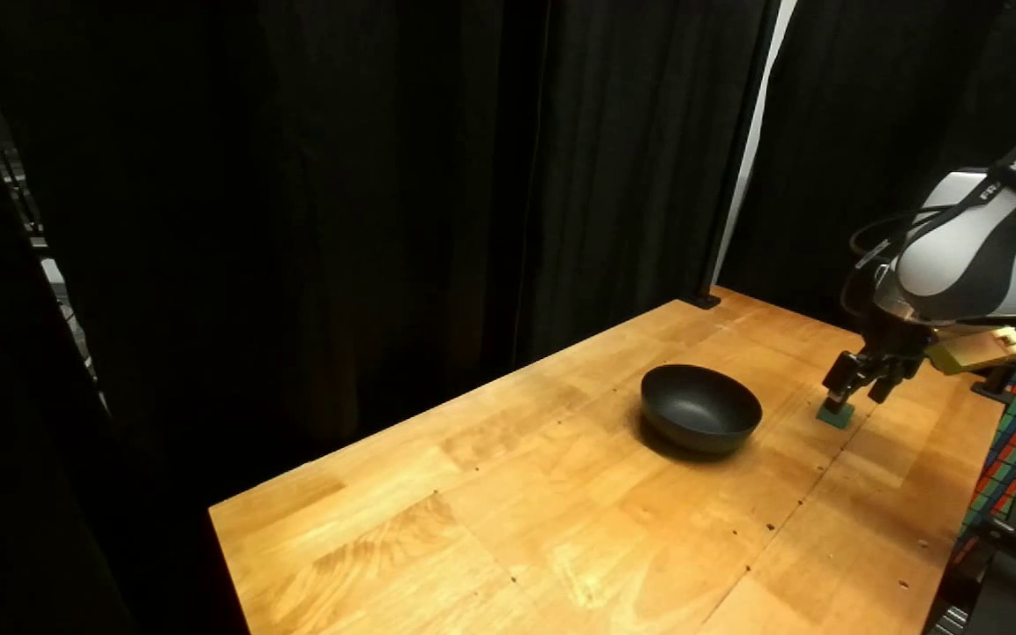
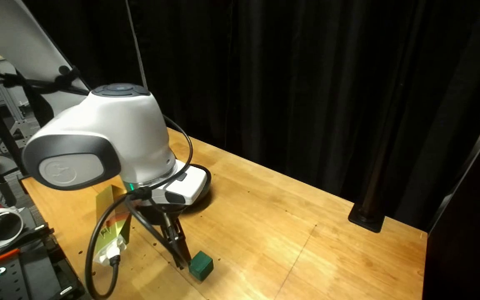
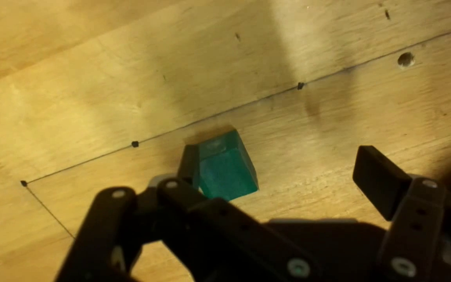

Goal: Put the block in the bowl

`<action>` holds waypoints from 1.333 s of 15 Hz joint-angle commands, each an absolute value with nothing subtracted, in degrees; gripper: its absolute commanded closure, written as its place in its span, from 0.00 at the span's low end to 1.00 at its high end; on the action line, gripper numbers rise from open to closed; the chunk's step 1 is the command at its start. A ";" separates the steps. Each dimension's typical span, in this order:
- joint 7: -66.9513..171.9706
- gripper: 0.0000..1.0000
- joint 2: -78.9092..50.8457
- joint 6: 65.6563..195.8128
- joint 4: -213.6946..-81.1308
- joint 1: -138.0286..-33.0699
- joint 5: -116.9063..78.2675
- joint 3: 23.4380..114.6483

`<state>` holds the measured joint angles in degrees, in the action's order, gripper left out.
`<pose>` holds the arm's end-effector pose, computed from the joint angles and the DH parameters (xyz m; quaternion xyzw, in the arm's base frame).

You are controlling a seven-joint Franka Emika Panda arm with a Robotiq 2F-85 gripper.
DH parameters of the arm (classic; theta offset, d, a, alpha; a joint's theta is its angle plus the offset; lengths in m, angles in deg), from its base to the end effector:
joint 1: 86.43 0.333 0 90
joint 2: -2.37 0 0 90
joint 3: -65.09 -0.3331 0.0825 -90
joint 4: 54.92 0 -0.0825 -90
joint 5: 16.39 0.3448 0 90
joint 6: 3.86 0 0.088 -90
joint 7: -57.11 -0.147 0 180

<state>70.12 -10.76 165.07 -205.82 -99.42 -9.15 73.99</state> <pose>0.3954 -0.1703 0.1923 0.9897 -0.1356 0.0422 0.0160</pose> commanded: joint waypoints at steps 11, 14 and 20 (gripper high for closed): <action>65.07 0.42 -24.20 169.82 -195.83 -100.01 -14.87 76.72; 63.75 0.66 -21.44 166.20 -196.13 -99.64 -14.96 76.63; 61.94 0.83 -6.75 154.80 -201.15 -96.83 -14.23 74.43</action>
